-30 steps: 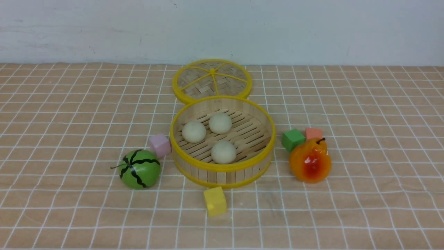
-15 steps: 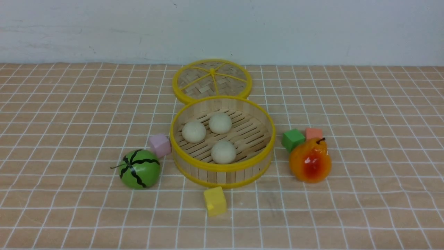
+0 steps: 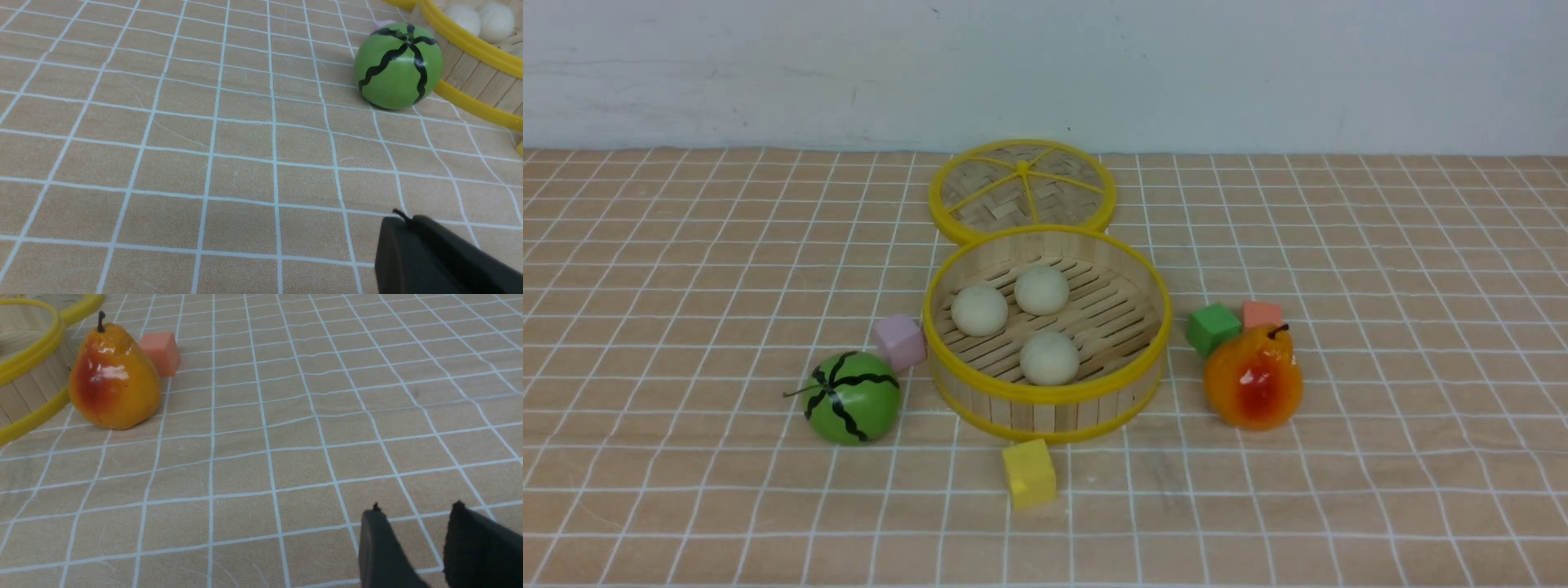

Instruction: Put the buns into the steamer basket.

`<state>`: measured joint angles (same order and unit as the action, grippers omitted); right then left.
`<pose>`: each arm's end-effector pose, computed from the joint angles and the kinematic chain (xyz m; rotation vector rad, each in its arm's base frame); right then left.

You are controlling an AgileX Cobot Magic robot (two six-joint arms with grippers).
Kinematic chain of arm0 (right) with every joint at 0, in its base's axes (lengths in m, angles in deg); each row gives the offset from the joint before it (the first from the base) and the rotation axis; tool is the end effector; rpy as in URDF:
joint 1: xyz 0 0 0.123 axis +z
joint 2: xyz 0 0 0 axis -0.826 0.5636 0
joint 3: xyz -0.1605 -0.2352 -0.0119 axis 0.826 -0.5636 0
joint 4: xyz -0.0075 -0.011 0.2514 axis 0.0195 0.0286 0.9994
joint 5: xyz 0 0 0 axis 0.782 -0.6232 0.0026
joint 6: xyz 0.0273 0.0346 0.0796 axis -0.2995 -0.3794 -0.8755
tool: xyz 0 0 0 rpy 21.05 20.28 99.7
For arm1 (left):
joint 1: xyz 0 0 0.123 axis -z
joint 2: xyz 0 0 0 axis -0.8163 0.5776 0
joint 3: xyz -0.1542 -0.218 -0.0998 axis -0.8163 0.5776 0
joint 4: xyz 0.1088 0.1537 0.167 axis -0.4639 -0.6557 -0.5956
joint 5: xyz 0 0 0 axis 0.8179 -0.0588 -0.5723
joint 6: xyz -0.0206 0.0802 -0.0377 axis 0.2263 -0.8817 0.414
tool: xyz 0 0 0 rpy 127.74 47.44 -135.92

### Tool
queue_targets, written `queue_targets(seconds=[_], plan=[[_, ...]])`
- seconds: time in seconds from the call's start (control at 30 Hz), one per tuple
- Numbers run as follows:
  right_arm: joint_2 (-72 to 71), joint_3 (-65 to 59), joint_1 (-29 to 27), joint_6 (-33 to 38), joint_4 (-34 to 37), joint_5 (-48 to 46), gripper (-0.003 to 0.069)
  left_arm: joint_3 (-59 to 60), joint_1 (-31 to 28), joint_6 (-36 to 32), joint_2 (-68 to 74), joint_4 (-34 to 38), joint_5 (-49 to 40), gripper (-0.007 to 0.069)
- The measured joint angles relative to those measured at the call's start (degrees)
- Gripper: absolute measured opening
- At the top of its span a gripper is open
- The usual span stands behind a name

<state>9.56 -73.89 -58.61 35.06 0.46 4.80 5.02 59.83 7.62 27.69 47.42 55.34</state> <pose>0.0520 -0.0049 0.1730 0.1616 1.8694 0.0126 0.0522 -0.0059 0.1698 -0.1117 1.8824 -0.2219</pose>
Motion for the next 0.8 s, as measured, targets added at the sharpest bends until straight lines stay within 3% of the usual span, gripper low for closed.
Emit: queue_targets(seconds=[0.8], plan=[[0.0,0.0,0.0,0.0,0.0,0.0,0.0241,0.0,0.0,0.0,0.0,0.0,0.0,0.0039]])
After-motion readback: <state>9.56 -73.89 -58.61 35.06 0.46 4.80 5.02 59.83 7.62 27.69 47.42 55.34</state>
